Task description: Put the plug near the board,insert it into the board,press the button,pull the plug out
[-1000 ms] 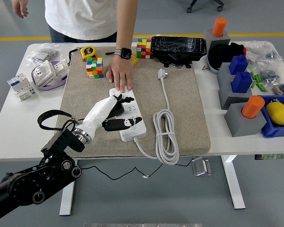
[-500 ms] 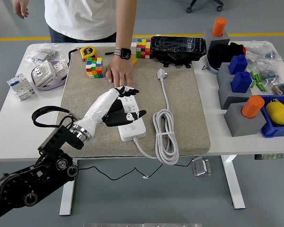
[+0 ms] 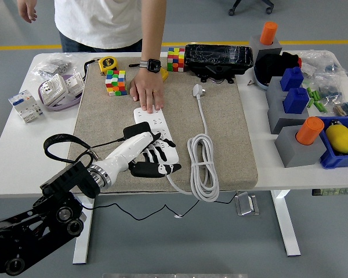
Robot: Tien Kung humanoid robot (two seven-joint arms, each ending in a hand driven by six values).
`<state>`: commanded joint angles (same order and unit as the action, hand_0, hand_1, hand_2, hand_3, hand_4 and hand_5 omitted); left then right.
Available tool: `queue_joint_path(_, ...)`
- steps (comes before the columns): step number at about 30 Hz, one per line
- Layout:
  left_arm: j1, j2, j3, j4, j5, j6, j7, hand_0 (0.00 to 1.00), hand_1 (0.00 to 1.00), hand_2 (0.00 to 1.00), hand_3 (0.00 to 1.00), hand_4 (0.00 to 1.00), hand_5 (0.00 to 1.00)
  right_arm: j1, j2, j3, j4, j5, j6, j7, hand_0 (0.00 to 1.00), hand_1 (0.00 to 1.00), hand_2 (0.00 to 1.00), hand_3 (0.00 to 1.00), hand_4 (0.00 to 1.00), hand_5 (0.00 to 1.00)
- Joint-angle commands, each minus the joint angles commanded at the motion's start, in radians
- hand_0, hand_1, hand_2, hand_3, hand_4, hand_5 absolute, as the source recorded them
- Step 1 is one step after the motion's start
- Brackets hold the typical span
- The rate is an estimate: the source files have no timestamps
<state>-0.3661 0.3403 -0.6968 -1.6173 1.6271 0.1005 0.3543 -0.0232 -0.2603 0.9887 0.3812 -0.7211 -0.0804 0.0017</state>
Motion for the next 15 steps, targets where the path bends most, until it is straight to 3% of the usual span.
queue_joint_path(4, -0.008, -0.006, 0.006, 0.001, -0.003, -0.060, 0.065, 0.079, 0.082, 0.165, 0.775, 0.602, 0.002, 0.001, -0.001, -0.002, 0.000, 0.001, 0.000, 0.000, 0.601, 0.625, 0.623, 0.547, 0.933, 0.480)
queue_joint_path(5, -0.009, -0.008, 0.008, 0.003, -0.001, -0.067, 0.075, 0.066, 0.079, 0.157, 0.861, 0.610, 0.002, 0.001, 0.000, -0.002, 0.000, 0.002, 0.000, 0.000, 0.602, 0.625, 0.623, 0.547, 0.933, 0.481)
queue_joint_path(15, -0.021, -0.023, 0.020, 0.056, 0.009, -0.082, 0.116, 0.065, 0.077, 0.155, 0.871, 0.584, 0.002, -0.001, 0.000, -0.003, -0.002, 0.003, 0.000, 0.000, 0.602, 0.625, 0.622, 0.547, 0.933, 0.480)
